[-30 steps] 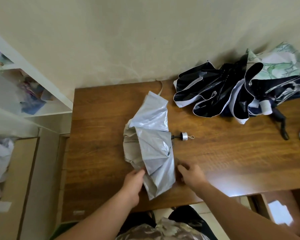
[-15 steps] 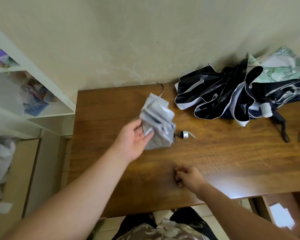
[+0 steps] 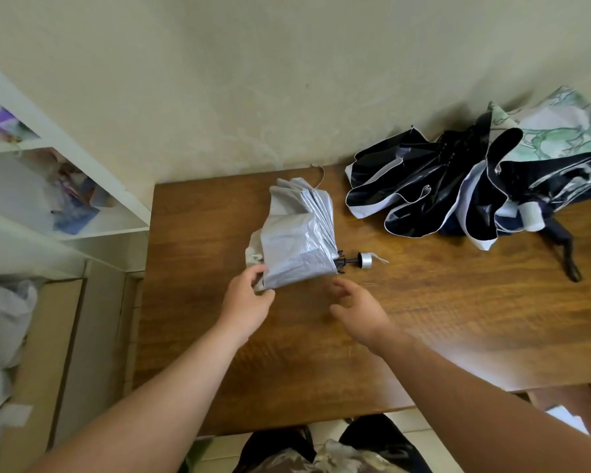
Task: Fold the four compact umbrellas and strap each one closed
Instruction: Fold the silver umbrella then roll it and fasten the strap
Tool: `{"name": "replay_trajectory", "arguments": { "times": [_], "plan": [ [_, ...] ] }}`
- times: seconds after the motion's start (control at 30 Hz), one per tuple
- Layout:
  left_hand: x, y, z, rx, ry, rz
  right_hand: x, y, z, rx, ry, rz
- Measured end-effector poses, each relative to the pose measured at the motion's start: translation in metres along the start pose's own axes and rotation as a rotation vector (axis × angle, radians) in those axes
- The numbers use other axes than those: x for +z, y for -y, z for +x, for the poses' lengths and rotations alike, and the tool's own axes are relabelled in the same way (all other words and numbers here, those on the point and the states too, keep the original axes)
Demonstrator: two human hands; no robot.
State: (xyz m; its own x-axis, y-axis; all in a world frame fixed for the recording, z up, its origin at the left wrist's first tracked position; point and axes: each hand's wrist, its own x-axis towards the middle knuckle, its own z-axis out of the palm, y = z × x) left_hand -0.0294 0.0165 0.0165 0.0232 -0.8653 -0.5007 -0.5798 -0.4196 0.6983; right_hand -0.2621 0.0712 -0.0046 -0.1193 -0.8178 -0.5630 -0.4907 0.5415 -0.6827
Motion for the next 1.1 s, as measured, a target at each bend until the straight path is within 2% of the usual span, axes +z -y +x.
{"name": "replay_trajectory", "arguments": {
  "times": [0.07, 0.23, 0.37, 0.47, 0.67, 0.8, 0.93, 1.1],
  "plan": [
    [0.005, 0.008, -0.002, -0.02, 0.025, 0.065, -0.005, 0.002, 0.004, -0.012, -0.009, -0.024],
    [0.009, 0.004, 0.0, -0.091, 0.013, 0.009, -0.016, 0.01, 0.014, -0.035, -0.066, -0.081],
    [0.008, -0.012, 0.004, -0.146, 0.072, -0.314, -0.013, 0.022, 0.019, -0.077, -0.073, -0.016],
    [0.003, -0.021, 0.002, -0.148, 0.092, -0.419, -0.012, 0.033, 0.021, -0.071, -0.035, 0.112],
    [-0.011, -0.036, -0.015, -0.072, 0.124, -0.57, -0.017, 0.034, 0.012, -0.099, -0.052, 0.159],
    [-0.017, -0.032, -0.034, -0.171, 0.192, -0.531, -0.017, 0.016, -0.002, -0.069, -0.081, 0.197],
    [-0.005, -0.008, -0.059, -0.258, 0.257, -0.433, -0.004, -0.011, -0.024, 0.018, 0.023, 0.213],
    [0.01, 0.018, -0.075, -0.245, 0.251, -0.4, 0.011, -0.027, -0.036, 0.117, 0.122, 0.398]
  ]
}}
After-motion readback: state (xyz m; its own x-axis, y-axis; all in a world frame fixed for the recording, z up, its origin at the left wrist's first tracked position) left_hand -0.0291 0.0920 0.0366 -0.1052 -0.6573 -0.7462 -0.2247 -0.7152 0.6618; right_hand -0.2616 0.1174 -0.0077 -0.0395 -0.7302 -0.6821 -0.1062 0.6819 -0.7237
